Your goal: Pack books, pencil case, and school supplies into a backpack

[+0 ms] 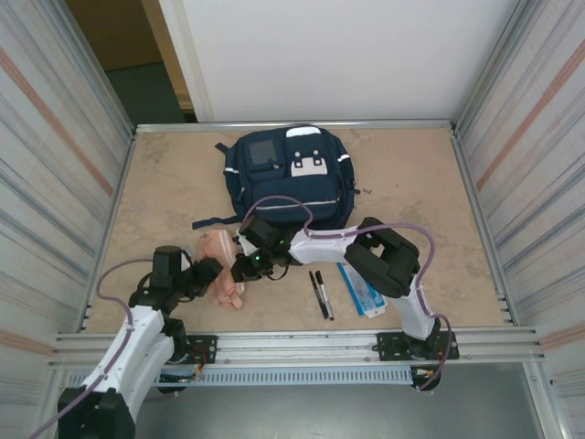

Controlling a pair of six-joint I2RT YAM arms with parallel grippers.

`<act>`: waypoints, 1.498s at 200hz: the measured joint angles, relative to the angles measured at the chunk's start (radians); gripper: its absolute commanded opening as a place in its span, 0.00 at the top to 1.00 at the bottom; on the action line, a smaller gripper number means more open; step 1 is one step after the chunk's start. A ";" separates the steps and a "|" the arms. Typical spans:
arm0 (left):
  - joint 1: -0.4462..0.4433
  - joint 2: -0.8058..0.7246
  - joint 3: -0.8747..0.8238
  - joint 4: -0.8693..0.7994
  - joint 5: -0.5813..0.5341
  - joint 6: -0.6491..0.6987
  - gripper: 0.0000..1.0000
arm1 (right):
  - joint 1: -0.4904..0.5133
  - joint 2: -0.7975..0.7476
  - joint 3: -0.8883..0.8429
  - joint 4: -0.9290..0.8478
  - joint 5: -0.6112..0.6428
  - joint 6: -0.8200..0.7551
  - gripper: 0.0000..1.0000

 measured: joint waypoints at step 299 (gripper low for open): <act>-0.134 0.284 0.333 0.409 0.319 0.103 1.00 | -0.395 -0.510 -0.262 -0.042 -0.234 -0.229 0.52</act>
